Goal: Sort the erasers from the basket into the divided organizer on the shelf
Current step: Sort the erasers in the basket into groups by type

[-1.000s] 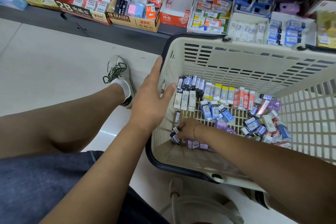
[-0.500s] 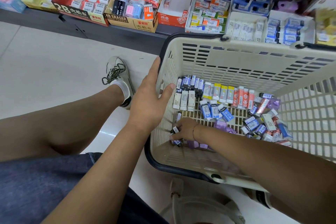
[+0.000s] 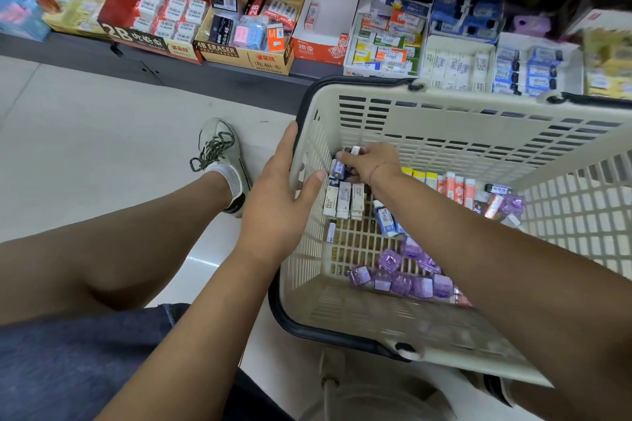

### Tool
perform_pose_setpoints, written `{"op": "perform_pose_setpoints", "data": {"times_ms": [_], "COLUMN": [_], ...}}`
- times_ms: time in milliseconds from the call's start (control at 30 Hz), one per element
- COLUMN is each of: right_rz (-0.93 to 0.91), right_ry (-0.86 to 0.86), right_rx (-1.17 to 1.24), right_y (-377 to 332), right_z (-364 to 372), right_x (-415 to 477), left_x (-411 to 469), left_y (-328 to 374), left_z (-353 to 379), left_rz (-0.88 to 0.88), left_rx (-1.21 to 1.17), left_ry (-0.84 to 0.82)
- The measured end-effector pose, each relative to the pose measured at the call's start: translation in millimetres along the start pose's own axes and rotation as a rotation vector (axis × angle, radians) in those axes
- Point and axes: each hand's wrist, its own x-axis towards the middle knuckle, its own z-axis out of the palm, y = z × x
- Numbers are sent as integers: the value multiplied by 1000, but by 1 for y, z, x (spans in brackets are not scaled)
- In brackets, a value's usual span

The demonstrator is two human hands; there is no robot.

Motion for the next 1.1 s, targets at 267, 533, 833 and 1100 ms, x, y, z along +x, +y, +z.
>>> {"op": "perform_pose_setpoints", "data": {"times_ms": [267, 533, 833, 1100], "right_rz": [-44, -79, -98, 389], "right_ry": [209, 247, -111, -312], "right_rx": [46, 66, -177, 67], "right_y": [17, 25, 50, 97], "right_z": [22, 5, 8, 31], "right_x": [18, 22, -56, -39], "left_x": [1, 0, 2, 3], "left_y": [0, 0, -2, -5], "left_z": [0, -1, 0, 1], "left_rz": [-2, 3, 9, 17], "left_rx": [-9, -27, -24, -22], "left_ry": [-17, -19, -11, -10]}}
